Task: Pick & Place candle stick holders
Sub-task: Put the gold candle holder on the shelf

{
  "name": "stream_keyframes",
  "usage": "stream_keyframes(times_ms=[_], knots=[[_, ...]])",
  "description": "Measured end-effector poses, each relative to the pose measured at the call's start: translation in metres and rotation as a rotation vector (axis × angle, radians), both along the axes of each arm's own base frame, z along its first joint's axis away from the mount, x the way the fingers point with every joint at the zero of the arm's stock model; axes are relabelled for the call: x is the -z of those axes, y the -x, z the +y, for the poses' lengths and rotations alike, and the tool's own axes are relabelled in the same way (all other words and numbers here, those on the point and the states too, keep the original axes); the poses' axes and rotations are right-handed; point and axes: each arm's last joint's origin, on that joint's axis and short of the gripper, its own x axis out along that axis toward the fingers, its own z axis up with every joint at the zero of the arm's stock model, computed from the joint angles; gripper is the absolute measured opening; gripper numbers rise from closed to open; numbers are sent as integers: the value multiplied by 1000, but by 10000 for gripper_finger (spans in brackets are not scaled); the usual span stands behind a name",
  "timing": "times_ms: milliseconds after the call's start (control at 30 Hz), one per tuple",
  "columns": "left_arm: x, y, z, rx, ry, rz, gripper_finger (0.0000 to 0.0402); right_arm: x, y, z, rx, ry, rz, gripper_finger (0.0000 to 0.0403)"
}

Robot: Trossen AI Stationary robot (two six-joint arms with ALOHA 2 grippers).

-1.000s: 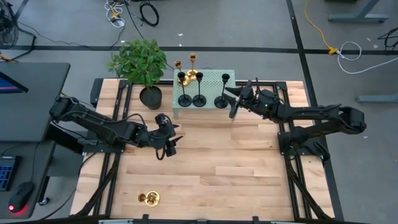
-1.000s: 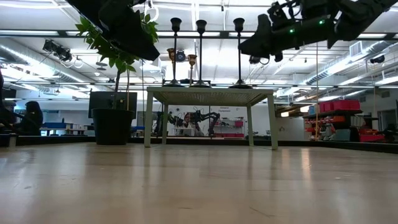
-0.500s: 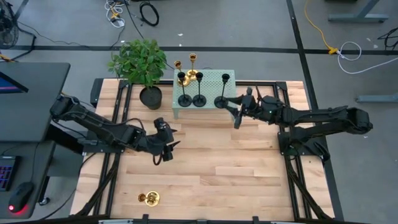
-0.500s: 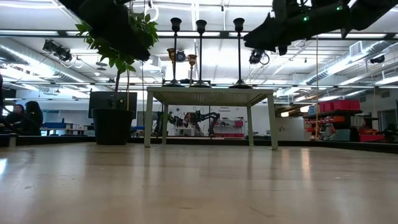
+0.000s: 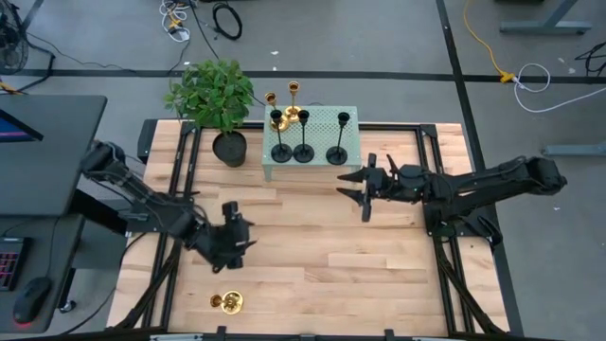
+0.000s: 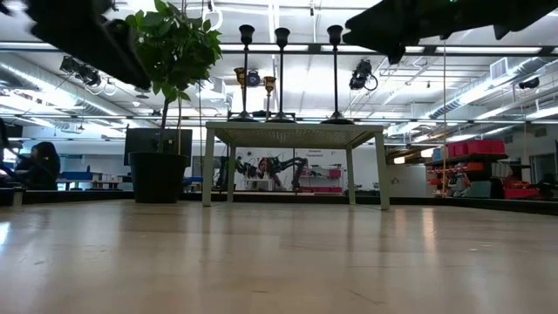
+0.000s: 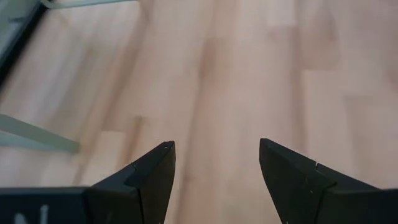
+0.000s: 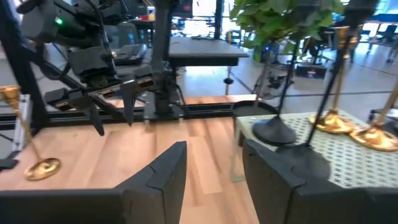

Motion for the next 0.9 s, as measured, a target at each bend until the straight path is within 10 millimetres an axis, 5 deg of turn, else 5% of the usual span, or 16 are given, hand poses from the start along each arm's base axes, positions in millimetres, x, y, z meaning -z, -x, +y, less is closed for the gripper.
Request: stream_keyframes(times_ms=[900], knots=[[14, 88, -80, 140, 220, 10, 232, 0, 1, 14, -47, -53, -12, 158]])
